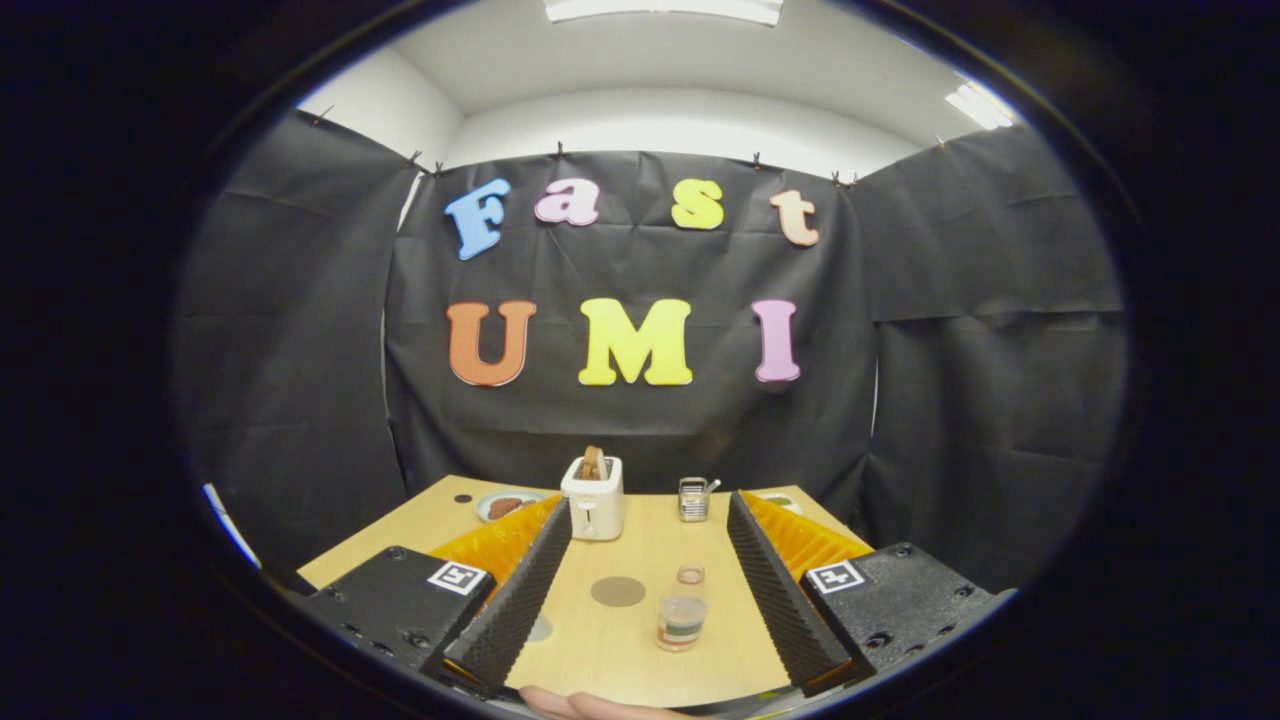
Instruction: Take the bottle from table, then pour the juice into the cup, finally place the bottle on the coaster
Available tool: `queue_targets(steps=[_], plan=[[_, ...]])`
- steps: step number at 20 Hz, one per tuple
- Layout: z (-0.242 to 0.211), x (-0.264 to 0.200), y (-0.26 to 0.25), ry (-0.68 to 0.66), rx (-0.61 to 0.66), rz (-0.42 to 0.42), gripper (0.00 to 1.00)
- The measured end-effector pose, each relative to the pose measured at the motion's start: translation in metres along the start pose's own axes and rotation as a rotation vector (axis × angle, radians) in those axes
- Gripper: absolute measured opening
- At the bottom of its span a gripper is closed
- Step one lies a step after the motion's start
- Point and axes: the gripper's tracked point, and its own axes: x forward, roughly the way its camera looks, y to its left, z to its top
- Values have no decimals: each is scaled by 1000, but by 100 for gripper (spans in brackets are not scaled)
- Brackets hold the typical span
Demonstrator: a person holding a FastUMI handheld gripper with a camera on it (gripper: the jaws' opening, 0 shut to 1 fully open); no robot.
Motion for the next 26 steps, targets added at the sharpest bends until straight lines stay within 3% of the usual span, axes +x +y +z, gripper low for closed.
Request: queue_targets(steps=[10, 26], plan=[[-32, 18, -27, -39, -57, -64, 100], [-132, 76, -44, 6, -3, -52, 100]])
